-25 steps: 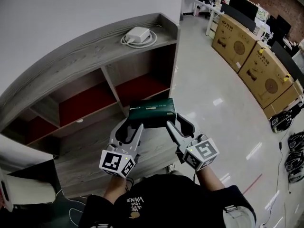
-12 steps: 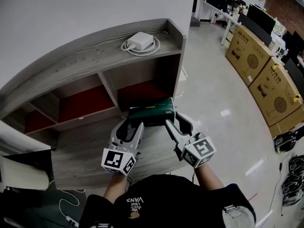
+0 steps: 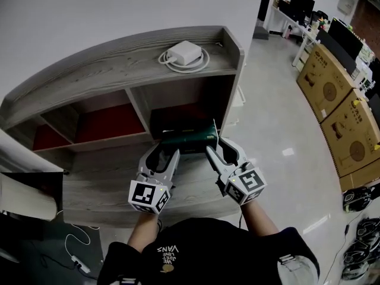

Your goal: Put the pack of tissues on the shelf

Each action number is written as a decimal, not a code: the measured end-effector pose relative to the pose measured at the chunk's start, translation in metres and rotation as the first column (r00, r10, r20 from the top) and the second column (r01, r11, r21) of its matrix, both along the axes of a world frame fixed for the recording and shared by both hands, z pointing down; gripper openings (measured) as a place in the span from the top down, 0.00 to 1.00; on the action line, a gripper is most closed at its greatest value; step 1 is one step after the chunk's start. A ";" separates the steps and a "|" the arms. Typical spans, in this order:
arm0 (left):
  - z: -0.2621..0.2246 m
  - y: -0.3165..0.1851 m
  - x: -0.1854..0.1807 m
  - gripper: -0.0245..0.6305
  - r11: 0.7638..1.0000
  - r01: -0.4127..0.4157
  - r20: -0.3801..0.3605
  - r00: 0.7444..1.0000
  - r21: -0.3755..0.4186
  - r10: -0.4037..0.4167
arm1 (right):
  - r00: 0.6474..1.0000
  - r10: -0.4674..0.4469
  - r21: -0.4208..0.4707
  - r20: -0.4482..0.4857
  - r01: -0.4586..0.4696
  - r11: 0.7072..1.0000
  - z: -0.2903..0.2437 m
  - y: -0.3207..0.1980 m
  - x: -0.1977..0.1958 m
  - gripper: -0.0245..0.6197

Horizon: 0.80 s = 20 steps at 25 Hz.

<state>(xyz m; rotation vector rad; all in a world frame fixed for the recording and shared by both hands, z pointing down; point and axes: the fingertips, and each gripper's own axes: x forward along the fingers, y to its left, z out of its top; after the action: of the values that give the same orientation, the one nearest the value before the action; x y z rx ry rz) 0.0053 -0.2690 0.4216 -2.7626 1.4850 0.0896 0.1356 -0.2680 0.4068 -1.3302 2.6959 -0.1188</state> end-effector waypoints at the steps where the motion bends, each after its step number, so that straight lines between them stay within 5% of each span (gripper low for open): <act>1: 0.002 -0.001 0.000 0.63 1.000 0.009 0.004 1.000 0.000 -0.009 | 1.000 -0.006 0.002 0.003 0.006 1.000 0.003 -0.003 0.000 0.71; 20: 0.024 -0.040 -0.002 0.63 0.996 0.078 0.051 0.996 -0.040 -0.076 | 0.997 -0.006 -0.011 -0.073 0.005 1.000 0.024 -0.047 -0.004 0.71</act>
<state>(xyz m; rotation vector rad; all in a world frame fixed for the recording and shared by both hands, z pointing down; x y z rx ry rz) 0.0034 -0.3095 0.4453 -2.7138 1.5965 -0.0103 0.1312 -0.3147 0.4309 -1.3566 2.7626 -0.0877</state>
